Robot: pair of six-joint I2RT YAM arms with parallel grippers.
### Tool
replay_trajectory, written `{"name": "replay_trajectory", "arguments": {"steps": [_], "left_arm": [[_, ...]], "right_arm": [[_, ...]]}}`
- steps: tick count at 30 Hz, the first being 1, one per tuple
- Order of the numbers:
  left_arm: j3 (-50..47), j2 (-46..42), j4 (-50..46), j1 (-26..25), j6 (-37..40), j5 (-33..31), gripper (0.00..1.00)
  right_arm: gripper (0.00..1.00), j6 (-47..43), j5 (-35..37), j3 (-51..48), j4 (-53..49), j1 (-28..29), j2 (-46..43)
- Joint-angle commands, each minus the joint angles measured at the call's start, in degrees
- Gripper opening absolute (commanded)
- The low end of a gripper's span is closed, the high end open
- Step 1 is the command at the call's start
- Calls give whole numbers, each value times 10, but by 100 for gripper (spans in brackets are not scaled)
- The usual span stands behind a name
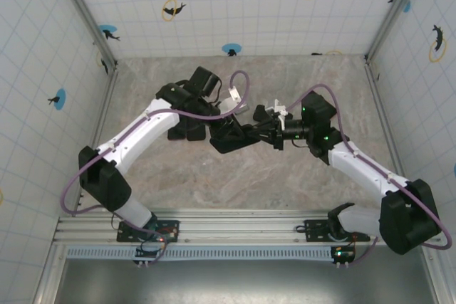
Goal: Take the phone out of the phone case
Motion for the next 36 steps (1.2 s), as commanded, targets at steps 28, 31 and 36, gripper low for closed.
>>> {"name": "replay_trajectory", "arguments": {"steps": [28,31,36], "left_arm": [[60,30,-59,-12,49,69,0],[60,29,-61,-11,48,78,0],[61,28,-53,-11,37,78,0]], "right_arm": [[0,-47,-53,41,2,-7,-6],[0,-48,-55,43,9,-7,0],[13,-51,-51,42,20,-11,7]]}}
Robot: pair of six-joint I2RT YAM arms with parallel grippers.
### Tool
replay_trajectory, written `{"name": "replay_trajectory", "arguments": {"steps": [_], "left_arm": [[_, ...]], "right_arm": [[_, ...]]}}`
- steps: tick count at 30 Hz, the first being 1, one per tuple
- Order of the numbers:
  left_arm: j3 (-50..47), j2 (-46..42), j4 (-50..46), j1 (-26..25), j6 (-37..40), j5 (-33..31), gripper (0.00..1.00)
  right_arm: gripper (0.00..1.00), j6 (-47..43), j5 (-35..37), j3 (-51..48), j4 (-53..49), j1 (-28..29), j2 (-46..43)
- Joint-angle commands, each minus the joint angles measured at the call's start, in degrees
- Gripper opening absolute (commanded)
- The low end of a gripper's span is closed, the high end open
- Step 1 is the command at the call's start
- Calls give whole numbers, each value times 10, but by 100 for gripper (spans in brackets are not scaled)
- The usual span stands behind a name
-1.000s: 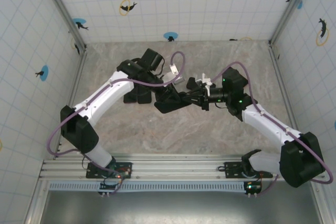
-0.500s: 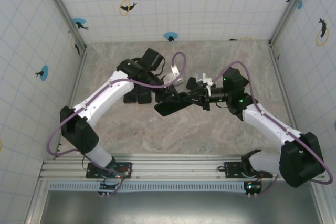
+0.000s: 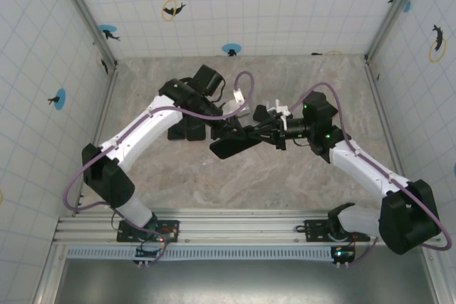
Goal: Take the phone out of the phone case
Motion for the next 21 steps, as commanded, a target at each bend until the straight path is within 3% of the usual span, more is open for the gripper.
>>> {"name": "replay_trajectory", "arguments": {"steps": [1,12,16,21], "left_arm": [[18,8,7,-1,-30,26,0],[16,4,56,0,-82,8,0],[4,-1,123,6,-148,-9,0],[-52,-36,291,19,-297,-62,0]], "right_arm": [[16,-28,2,33,38,-3,6],[59,30,56,-5,117,-31,-20],[66,80,99,-34,167,-45,-44],[72,182,206,-99,268,-71,-81]]}}
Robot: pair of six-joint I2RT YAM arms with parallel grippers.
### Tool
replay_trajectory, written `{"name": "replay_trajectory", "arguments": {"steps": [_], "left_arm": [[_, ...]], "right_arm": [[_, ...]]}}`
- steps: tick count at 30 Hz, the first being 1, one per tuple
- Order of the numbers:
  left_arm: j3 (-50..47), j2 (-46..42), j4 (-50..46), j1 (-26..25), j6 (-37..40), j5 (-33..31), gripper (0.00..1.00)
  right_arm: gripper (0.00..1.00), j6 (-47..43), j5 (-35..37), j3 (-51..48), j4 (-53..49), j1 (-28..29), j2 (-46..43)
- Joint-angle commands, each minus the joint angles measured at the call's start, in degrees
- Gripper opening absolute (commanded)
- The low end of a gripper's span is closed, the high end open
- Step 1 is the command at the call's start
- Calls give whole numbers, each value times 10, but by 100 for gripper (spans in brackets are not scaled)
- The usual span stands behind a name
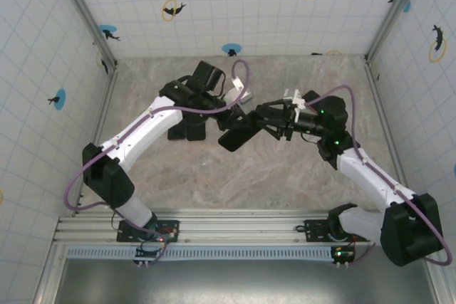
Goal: Take the phone out of the phone case
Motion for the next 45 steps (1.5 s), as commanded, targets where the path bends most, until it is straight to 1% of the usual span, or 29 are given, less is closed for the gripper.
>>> {"name": "replay_trajectory", "arguments": {"steps": [1,4,6,8,9,11,13,15,16,18,21,25,30,33,34,40,44,45], "left_arm": [[-37,-37,164,12,-138,-32,0],[-83,-59,282,15,-252,-67,0],[-120,-77,368,20,-332,-74,0],[-158,-99,441,21,-395,-106,0],[-175,-108,474,21,-419,-117,0],[-200,-127,520,21,-453,-156,0],[-229,-141,571,22,-494,-171,0],[-258,-153,629,21,-537,-195,0],[-269,-155,656,21,-553,-203,0],[-286,-157,701,20,-593,-218,0],[-306,-157,755,17,-633,-246,0],[-346,-154,833,9,-675,-281,0],[-358,-139,889,-2,-729,-312,0],[-361,-131,918,-11,-748,-327,0],[-363,-128,926,-14,-755,-332,0],[-368,-103,982,-23,-808,-339,0],[-375,-91,1008,-25,-830,-344,0],[-374,-89,1010,-25,-831,-343,0]], "right_arm": [[72,100,83,-42,110,-22,-21],[73,180,112,-63,154,-37,-21],[74,231,157,-85,182,-38,-25],[74,270,188,-104,208,-38,-31],[74,295,208,-113,214,-37,-35],[75,340,214,-126,241,-35,-36],[75,385,229,-136,254,-26,-36],[75,417,255,-147,258,-10,-40],[75,430,286,-152,258,-1,-43],[75,464,323,-165,256,17,-46],[75,510,354,-187,291,48,-44],[74,508,381,-194,321,96,-33],[71,527,399,-197,379,139,-6],[68,504,402,-185,389,166,17],[66,502,402,-182,386,170,25],[55,505,387,-167,458,177,64],[52,497,360,-157,533,183,81],[52,492,357,-154,537,185,83]]}}
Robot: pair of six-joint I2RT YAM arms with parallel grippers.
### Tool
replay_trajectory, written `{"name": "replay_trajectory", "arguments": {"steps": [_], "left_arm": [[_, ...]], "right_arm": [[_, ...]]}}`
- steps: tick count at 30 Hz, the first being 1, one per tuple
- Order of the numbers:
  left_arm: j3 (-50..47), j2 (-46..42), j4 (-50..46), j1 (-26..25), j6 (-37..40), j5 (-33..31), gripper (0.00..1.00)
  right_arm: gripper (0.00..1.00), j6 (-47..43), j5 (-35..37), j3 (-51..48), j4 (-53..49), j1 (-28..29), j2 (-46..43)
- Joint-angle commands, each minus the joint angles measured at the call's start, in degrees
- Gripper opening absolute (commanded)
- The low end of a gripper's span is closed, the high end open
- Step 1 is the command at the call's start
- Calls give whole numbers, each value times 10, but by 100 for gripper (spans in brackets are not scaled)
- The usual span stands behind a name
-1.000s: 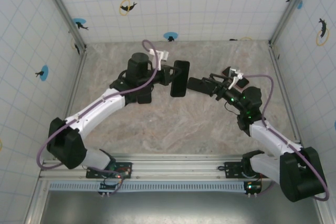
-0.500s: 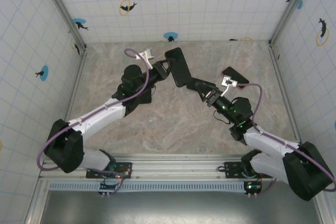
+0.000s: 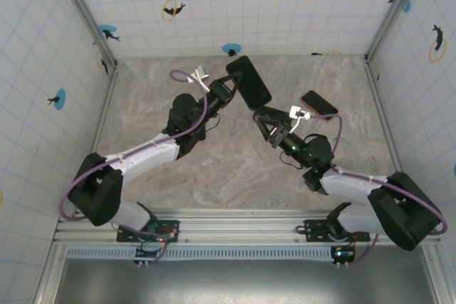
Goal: Take the phone out of the phone case
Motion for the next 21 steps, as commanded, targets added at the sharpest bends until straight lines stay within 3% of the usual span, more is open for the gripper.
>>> {"name": "replay_trajectory", "arguments": {"steps": [1,10,21], "left_arm": [[-2,3,78,-2,-31,-10,0],[-5,1,78,-4,-43,-9,0],[-7,3,81,-4,-49,-5,0]], "right_arm": [[51,-22,-13,32,84,8,8],[32,-25,-8,57,119,7,47],[18,-28,-18,77,128,2,70]]}}
